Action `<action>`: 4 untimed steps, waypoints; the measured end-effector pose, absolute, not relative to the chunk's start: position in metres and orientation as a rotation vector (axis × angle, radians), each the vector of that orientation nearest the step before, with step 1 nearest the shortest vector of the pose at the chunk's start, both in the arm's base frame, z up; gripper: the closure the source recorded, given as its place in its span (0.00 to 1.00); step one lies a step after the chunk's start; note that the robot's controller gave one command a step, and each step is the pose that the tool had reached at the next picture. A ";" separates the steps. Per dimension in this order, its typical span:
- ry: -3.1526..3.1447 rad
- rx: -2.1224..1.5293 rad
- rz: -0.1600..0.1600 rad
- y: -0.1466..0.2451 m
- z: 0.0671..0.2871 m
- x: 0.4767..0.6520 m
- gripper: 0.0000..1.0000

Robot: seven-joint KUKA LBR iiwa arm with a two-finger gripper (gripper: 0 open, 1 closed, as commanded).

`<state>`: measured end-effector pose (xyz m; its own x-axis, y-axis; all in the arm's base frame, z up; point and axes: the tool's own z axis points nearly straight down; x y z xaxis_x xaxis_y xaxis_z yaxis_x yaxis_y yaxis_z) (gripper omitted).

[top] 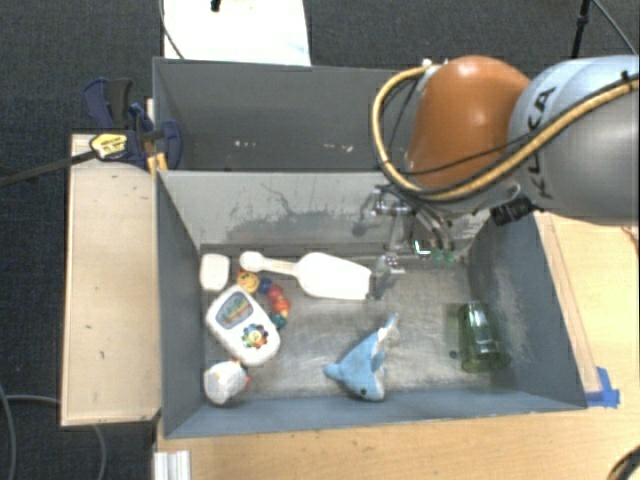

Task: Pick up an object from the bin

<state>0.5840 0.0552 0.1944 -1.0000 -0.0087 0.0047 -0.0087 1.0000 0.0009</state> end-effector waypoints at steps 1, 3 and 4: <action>-3.145 0.012 -0.002 0.055 0.199 0.586 0.00; -3.147 -0.192 -0.006 0.089 0.071 0.592 0.00; -3.145 -0.197 -0.005 0.089 0.073 0.593 0.00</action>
Offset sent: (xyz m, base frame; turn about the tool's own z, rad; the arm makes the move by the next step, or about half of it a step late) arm 0.0055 0.0434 -0.1244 0.1973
